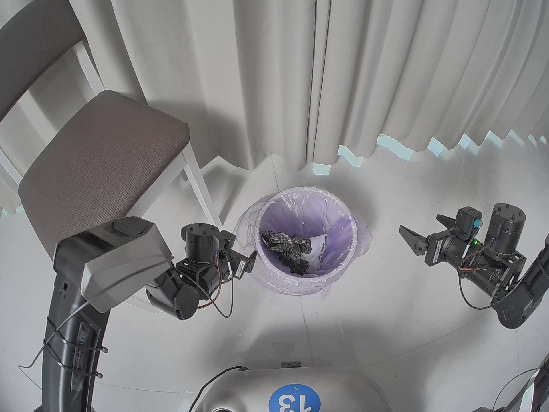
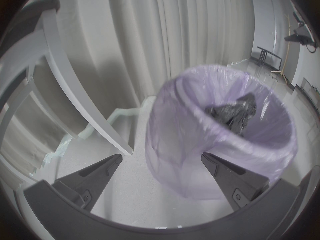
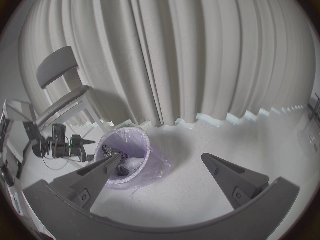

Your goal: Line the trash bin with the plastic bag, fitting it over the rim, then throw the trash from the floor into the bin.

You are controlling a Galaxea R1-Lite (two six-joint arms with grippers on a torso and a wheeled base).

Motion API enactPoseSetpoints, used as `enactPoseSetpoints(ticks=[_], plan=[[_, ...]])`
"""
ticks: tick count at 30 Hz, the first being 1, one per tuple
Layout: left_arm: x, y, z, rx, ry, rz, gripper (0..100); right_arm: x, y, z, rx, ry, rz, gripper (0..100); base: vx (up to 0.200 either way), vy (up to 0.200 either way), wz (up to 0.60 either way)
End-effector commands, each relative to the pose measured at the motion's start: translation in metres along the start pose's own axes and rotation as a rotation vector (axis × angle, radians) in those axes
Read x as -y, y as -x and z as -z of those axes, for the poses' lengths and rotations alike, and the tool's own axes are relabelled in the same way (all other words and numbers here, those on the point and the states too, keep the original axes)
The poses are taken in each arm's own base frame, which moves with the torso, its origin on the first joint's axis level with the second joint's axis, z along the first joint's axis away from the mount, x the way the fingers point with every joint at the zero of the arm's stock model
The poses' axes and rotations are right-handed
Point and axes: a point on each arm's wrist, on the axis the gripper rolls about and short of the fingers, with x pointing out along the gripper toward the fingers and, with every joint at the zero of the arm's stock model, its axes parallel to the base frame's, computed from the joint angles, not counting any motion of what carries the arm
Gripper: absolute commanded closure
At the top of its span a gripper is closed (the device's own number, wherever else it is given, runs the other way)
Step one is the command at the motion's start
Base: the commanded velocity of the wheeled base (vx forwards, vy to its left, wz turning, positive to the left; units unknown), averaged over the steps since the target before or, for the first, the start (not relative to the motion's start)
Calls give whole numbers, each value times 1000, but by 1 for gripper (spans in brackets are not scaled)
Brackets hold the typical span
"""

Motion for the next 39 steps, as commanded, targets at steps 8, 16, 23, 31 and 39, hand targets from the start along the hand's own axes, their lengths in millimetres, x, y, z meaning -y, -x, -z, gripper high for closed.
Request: enactPoseSetpoints(ticks=[8,16,23,31,39], plan=[[8,-51,34,-70,3,-9,0,29,-78,48,-2,-226,51,0,0,0,0],[15,-80,22,-49,30,-6,0,38,-99,81,-17,-282,16,0,0,0,0],[10,-57,11,-57,93,-5,0,43,-112,97,-37,-294,25,0,0,0,0],[-3,17,-9,-71,209,3,0,51,-163,127,-98,-301,37,0,0,0,0],[-4,71,-18,-7,212,10,0,61,-232,137,-163,-311,49,0,0,0,0]])
